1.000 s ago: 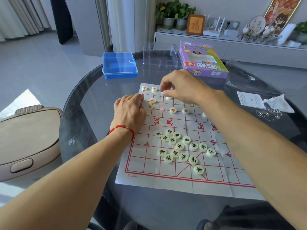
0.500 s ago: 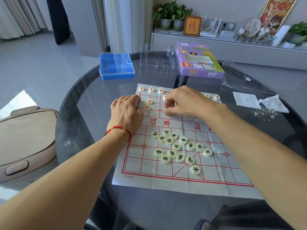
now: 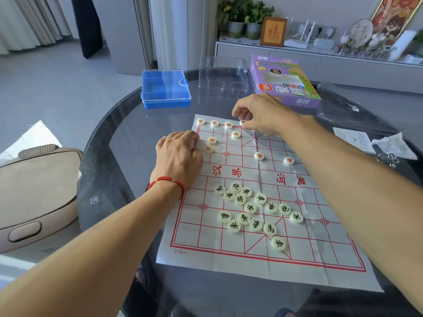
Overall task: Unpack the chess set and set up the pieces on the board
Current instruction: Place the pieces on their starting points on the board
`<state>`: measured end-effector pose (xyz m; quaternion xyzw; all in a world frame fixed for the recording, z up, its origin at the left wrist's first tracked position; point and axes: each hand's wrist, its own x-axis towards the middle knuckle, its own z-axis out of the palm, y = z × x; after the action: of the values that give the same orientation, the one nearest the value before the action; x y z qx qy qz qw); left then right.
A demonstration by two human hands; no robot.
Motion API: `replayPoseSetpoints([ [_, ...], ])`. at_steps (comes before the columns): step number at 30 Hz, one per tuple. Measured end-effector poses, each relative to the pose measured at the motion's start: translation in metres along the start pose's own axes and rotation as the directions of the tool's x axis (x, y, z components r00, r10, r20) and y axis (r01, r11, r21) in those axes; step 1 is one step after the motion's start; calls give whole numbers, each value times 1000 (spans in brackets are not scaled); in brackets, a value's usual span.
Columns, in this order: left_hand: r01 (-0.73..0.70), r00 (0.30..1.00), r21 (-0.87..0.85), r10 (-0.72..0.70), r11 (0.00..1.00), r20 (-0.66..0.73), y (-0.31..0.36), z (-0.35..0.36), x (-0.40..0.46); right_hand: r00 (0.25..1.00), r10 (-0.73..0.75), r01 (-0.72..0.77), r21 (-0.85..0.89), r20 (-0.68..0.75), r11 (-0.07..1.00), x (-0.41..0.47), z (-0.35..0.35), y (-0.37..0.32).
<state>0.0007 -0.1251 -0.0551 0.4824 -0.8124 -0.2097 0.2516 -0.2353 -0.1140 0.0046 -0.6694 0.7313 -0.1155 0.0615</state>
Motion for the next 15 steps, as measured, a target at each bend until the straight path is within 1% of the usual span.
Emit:
replayPoseSetpoints([
  [5,3,1000,-18,-3,1000,1,-1,0,0,999,19,-18,-25,48,1000,4,5,3],
  [8,-5,1000,-9,5,1000,6,-1,1,0,1000,9,-8,-20,24,1000,1,0,6],
  [11,-3,1000,-11,3,1000,11,-1,1,0,999,32,-33,-21,-26,999,-1,-4,11],
  [15,-2,1000,-12,2,1000,17,0,0,-1,999,38,-37,-33,9,999,-3,-2,10],
])
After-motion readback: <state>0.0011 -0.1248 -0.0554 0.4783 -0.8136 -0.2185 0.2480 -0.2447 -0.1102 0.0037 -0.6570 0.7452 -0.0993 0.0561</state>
